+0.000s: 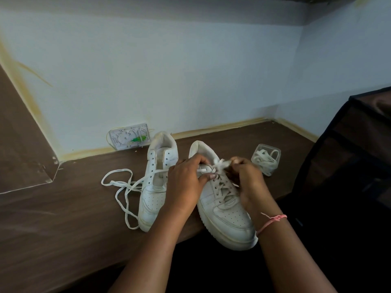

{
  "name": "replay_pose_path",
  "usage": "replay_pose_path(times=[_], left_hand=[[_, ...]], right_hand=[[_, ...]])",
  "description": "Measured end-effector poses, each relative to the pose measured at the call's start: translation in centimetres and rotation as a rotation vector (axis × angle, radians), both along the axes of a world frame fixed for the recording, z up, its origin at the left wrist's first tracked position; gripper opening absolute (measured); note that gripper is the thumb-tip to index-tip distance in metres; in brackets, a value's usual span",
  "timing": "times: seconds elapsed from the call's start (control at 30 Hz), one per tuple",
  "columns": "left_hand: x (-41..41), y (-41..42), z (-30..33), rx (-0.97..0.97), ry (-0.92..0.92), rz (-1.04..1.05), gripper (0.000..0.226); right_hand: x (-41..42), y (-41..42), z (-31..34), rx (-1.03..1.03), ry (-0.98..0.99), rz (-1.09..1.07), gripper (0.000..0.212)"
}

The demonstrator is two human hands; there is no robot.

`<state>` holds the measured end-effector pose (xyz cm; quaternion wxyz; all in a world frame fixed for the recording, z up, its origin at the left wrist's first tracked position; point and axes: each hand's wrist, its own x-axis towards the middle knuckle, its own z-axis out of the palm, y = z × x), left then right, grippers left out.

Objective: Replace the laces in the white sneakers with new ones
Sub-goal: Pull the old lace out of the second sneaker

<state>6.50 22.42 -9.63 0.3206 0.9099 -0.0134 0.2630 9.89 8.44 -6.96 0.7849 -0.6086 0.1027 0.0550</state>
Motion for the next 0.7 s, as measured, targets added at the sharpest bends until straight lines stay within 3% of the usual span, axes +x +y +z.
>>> replay_pose_path(times=[0.07, 0.1, 0.17, 0.23, 0.3, 0.4, 0.53, 0.6, 0.7], left_hand=[[0.0, 0.0, 0.1, 0.011, -0.005, 0.021, 0.030], [-0.1, 0.0, 0.1, 0.019, -0.004, 0.034, 0.031], [-0.1, 0.0, 0.1, 0.044, -0.006, 0.058, 0.031], [-0.2, -0.1, 0.3, 0.050, -0.013, 0.070, 0.030], [-0.2, -0.1, 0.4, 0.041, -0.013, 0.075, 0.029], [-0.2, -0.1, 0.4, 0.036, -0.009, 0.077, 0.030], [-0.3, -0.1, 0.6, -0.001, -0.007, 0.063, 0.030], [-0.3, -0.1, 0.6, -0.012, -0.003, 0.062, 0.030], [-0.3, -0.1, 0.6, -0.034, -0.011, 0.055, 0.028]], right_hand=[[0.3, -0.3, -0.2, -0.037, -0.163, -0.062, 0.010], [0.5, -0.5, -0.5, -0.146, -0.297, -0.042, 0.016], [0.7, -0.9, -0.9, -0.492, -0.523, 0.067, 0.028], [0.9, -0.9, -1.8, -0.869, -0.721, 0.059, 0.022], [1.1, -0.4, -2.3, -1.086, -0.878, -0.007, 0.010], [1.7, -0.4, -2.8, -1.072, -0.884, -0.081, 0.007], [1.8, -1.3, -1.9, -0.373, -0.299, -0.277, 0.012], [1.5, -1.7, -1.8, -0.553, -0.368, -0.338, 0.011], [0.7, -1.3, -1.6, -0.994, -0.634, -0.127, 0.030]])
